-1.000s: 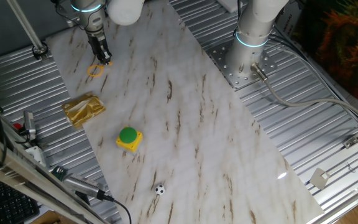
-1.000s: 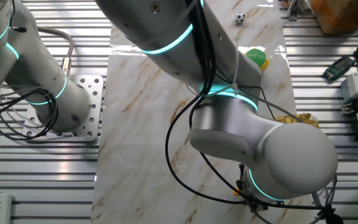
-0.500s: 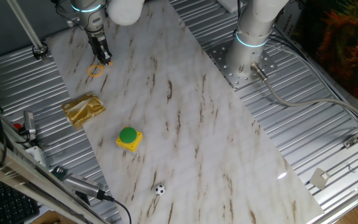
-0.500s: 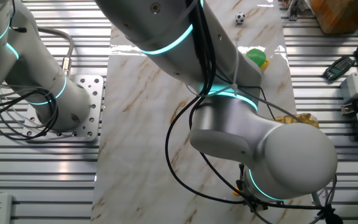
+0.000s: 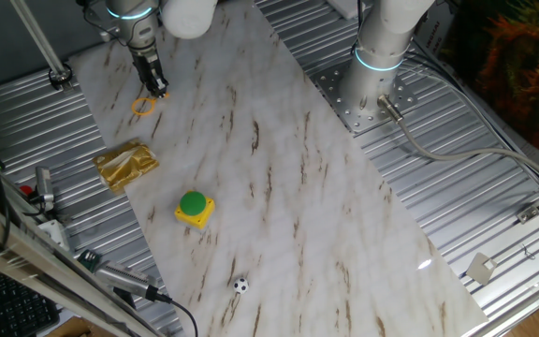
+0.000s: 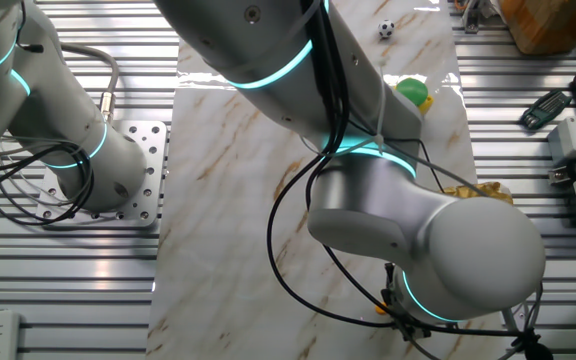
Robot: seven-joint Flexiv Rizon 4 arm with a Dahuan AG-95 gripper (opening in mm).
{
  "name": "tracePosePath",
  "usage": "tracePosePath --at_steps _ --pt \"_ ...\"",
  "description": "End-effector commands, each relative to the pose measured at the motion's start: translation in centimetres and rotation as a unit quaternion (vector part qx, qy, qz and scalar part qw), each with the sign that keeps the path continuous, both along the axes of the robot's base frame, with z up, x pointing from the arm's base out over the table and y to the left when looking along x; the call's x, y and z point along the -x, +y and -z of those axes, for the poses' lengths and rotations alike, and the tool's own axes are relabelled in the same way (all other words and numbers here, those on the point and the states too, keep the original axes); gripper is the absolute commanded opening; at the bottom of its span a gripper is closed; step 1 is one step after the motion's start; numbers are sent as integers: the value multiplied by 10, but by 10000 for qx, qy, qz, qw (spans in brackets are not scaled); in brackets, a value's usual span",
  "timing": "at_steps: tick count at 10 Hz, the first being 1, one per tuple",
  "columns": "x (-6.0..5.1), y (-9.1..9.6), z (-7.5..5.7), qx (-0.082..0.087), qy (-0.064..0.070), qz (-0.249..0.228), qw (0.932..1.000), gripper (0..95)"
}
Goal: Attach the bubble ring to the ball
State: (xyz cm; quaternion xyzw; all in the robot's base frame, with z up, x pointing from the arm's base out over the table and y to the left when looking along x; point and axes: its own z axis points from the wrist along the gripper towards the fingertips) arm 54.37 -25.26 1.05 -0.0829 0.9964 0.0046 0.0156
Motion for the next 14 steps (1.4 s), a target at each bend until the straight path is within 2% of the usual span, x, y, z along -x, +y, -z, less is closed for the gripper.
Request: tracePosePath --at_steps 1,10,11,14 --pt "0 0 0 -5 2 3 10000 190" --pt "0 0 0 -19 -19 24 10000 190" --pt "0 0 0 -22 -21 30 10000 0" --pt "0 0 0 -37 -31 59 10000 0"
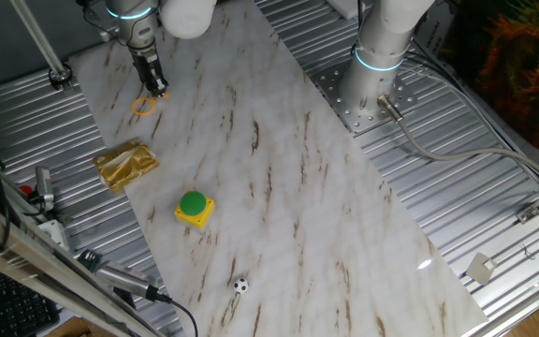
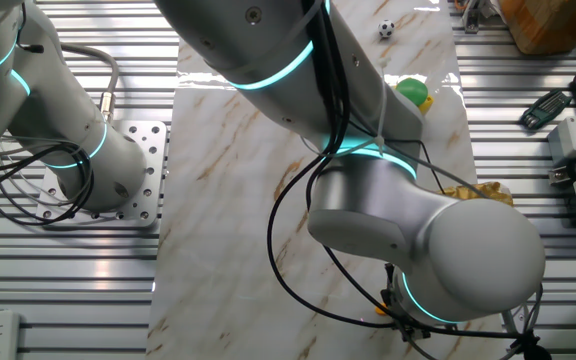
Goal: Attach the bubble ring to the ball
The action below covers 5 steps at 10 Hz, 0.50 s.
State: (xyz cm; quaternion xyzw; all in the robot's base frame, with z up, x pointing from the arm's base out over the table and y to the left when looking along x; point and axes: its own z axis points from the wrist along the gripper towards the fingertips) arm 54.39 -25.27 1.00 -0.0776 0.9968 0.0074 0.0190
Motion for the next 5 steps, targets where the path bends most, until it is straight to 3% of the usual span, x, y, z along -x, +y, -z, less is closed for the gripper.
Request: tracePosePath --at_steps 1,5 --pt "0 0 0 -8 -3 7 10000 0" --pt "1 1 -5 2 -23 -7 10000 0"
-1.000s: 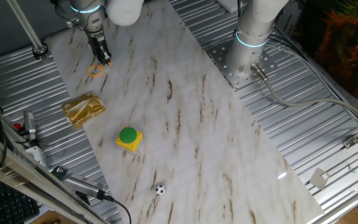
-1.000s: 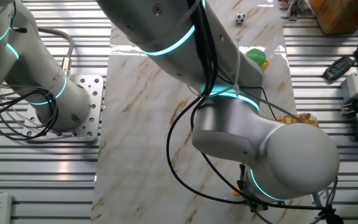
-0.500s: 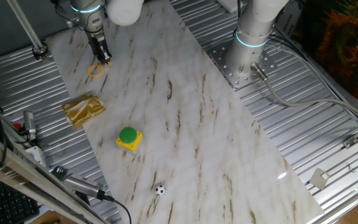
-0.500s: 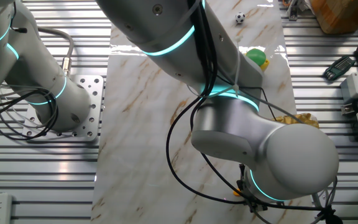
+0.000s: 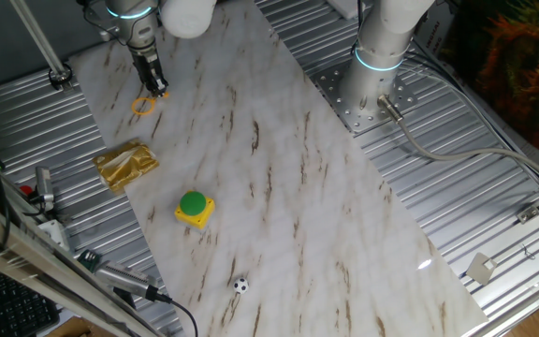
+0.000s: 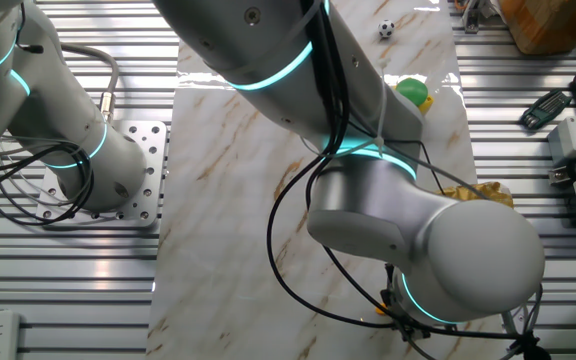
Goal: Attach the bubble ring to the ball
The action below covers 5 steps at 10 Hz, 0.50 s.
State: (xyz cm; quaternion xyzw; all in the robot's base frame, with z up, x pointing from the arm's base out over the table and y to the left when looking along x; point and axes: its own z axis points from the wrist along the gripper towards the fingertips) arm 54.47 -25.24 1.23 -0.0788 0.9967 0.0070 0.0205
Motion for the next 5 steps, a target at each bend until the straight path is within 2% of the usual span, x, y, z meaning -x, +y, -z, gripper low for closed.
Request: tracePosePath --at_steps 1,5 --pt "2 1 -4 -3 -20 7 10000 0" --pt "8 9 -33 -42 -49 -3 10000 0"
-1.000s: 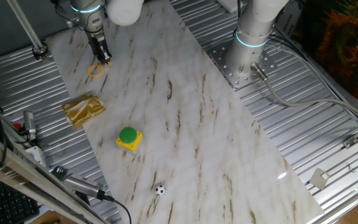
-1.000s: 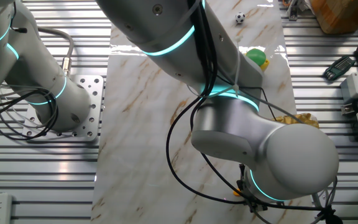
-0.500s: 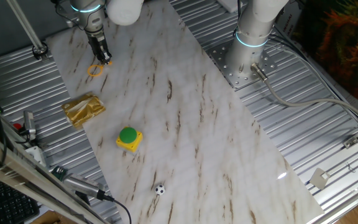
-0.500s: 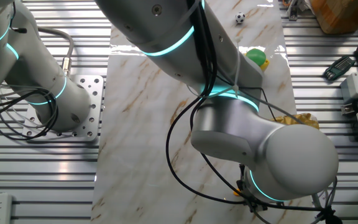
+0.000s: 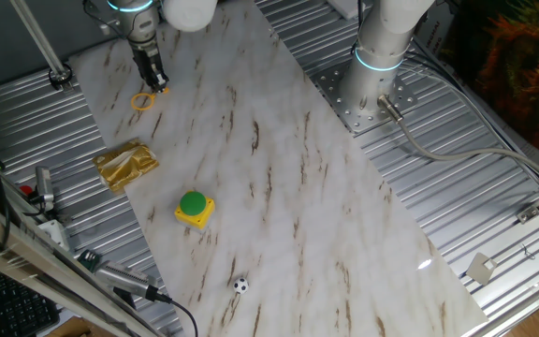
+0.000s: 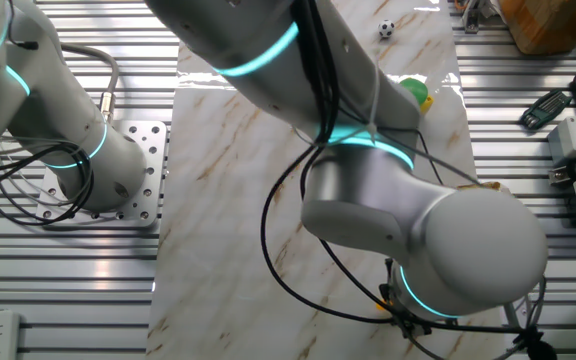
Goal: Attach the bubble ring to the ball
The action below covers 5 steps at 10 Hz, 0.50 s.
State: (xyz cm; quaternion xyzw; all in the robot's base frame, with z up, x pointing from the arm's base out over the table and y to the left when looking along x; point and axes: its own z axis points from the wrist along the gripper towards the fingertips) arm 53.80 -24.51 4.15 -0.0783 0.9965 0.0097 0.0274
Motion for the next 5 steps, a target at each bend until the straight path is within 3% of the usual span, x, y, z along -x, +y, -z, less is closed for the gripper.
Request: tracePosePath --at_steps 1,2,3,5 --pt "3 4 -10 -21 3 -35 10000 0" --pt "4 5 -13 -26 -23 -53 10000 0" --pt "4 8 -20 -64 -150 -83 9998 0" --pt "1 16 -34 -154 -184 -47 9997 0"
